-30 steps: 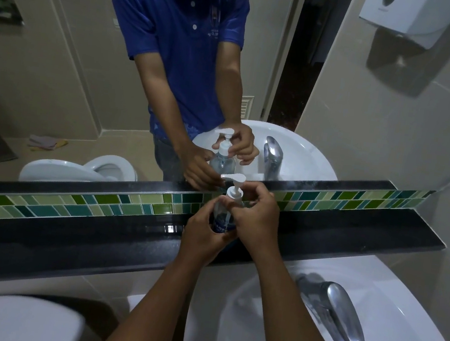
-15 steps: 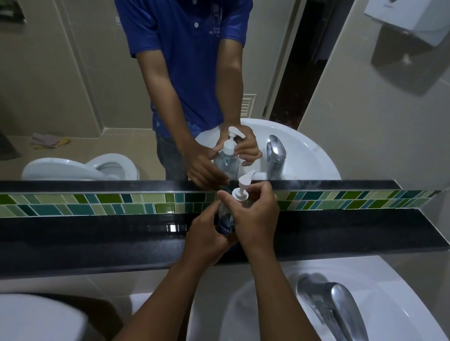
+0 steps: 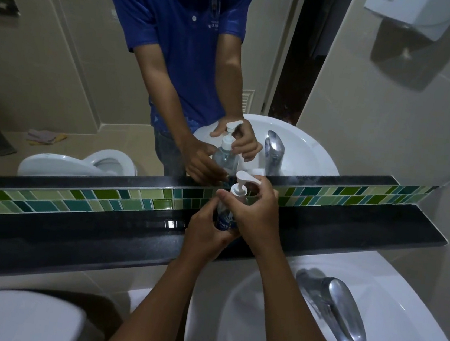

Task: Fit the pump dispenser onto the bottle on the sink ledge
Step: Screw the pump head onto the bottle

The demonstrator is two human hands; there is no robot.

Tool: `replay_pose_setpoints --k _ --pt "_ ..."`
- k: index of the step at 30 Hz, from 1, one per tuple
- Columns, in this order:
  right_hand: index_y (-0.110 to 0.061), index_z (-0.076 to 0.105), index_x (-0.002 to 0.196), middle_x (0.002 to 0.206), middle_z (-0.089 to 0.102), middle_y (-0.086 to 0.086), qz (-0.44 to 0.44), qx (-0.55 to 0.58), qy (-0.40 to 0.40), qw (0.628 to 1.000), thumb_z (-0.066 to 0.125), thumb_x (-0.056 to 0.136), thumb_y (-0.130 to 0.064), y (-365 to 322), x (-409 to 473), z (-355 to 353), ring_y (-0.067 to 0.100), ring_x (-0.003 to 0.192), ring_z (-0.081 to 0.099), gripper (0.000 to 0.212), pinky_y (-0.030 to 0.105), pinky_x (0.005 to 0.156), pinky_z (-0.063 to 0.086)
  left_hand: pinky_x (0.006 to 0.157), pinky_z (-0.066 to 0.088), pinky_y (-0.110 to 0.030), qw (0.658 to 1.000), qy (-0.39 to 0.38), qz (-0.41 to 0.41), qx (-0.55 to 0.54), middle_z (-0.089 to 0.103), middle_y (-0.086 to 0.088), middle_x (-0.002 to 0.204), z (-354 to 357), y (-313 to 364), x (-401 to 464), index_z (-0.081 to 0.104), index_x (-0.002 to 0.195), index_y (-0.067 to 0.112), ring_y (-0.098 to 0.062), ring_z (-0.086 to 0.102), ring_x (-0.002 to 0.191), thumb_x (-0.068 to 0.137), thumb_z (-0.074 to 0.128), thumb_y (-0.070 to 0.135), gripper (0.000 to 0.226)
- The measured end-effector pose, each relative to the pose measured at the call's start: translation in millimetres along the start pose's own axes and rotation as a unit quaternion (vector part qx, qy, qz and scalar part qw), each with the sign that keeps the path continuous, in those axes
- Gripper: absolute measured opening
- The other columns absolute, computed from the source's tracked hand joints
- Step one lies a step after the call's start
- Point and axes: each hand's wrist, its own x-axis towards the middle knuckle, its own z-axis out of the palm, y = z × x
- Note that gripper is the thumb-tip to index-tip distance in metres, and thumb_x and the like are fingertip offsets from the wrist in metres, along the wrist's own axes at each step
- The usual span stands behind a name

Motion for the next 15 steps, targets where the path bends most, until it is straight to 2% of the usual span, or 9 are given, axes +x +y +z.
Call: replay_pose_setpoints --k 3,5,7,9,10,12,13,15 --pt "-0.015 0.070 0.126 0.133 0.056 0.012 -0.016 0.029 -0.032 0.999 0.074 0.089 -0.020 2 -4 -7 0.018 0.118 0.063 0.037 0.028 0.093 0.059 0.086 0.066 -0.039 1.000 0.007 0.009 -0.004 0.078 0.004 0.116 0 2 0 0.066 0.133 0.023 -0.008 0.076 0.102 0.070 0.084 0.047 0.069" --pt "-0.012 0.073 0.119 0.127 0.059 0.015 -0.028 -0.009 -0.019 0.999 0.078 0.087 -0.020 2 -3 -9 0.020 0.111 0.065 0.033 0.031 0.093 0.060 0.087 0.065 -0.034 1.000 0.003 0.016 -0.009 0.078 0.004 0.118 0 2 0 0.065 0.135 0.024 -0.007 0.076 0.103 0.071 0.084 0.048 0.071" --pt "-0.017 0.070 0.106 0.117 0.059 0.013 -0.040 -0.047 -0.004 0.998 0.085 0.080 -0.026 1 1 -12 0.015 0.097 0.064 0.032 0.019 0.084 0.058 0.087 0.066 -0.034 1.000 -0.005 0.016 -0.019 0.078 0.003 0.119 0 2 0 0.064 0.137 0.021 -0.007 0.076 0.103 0.071 0.085 0.048 0.074" --pt "-0.024 0.064 0.109 0.119 0.057 0.008 -0.042 -0.057 -0.024 0.997 0.086 0.078 -0.031 0 6 -16 0.004 0.097 0.060 0.039 0.008 0.079 0.052 0.088 0.066 -0.036 1.000 -0.010 0.012 -0.024 0.078 0.002 0.120 0 2 0 0.063 0.138 0.020 -0.008 0.077 0.104 0.070 0.086 0.050 0.078" --pt "-0.024 0.064 0.118 0.125 0.057 0.007 -0.044 -0.051 -0.050 0.996 0.084 0.082 -0.031 0 7 -19 0.003 0.104 0.059 0.042 0.010 0.085 0.052 0.088 0.066 -0.036 1.000 -0.011 0.011 -0.022 0.078 0.002 0.121 0 2 0 0.063 0.139 0.020 -0.008 0.076 0.105 0.069 0.086 0.052 0.080" --pt "-0.019 0.065 0.133 0.134 0.059 0.009 -0.045 -0.041 -0.094 0.994 0.077 0.089 -0.028 1 7 -21 0.012 0.120 0.060 0.047 0.031 0.100 0.056 0.089 0.066 -0.033 1.000 -0.007 0.012 -0.022 0.078 0.002 0.122 -1 3 0 0.062 0.139 0.022 -0.008 0.076 0.105 0.069 0.086 0.054 0.081" --pt "-0.016 0.067 0.134 0.134 0.061 0.010 -0.046 -0.046 -0.100 0.993 0.074 0.091 -0.028 1 6 -21 0.018 0.122 0.062 0.045 0.041 0.103 0.056 0.089 0.065 -0.031 1.000 -0.004 0.013 -0.025 0.078 0.003 0.121 -1 3 0 0.062 0.138 0.024 -0.007 0.076 0.105 0.068 0.086 0.054 0.080" --pt "-0.014 0.070 0.131 0.130 0.064 0.011 -0.054 -0.058 -0.078 0.994 0.074 0.092 -0.030 3 4 -20 0.021 0.118 0.065 0.043 0.045 0.101 0.057 0.088 0.064 -0.026 1.000 -0.002 0.015 -0.025 0.078 0.004 0.121 -1 4 0 0.062 0.138 0.029 -0.005 0.076 0.105 0.068 0.086 0.052 0.077"
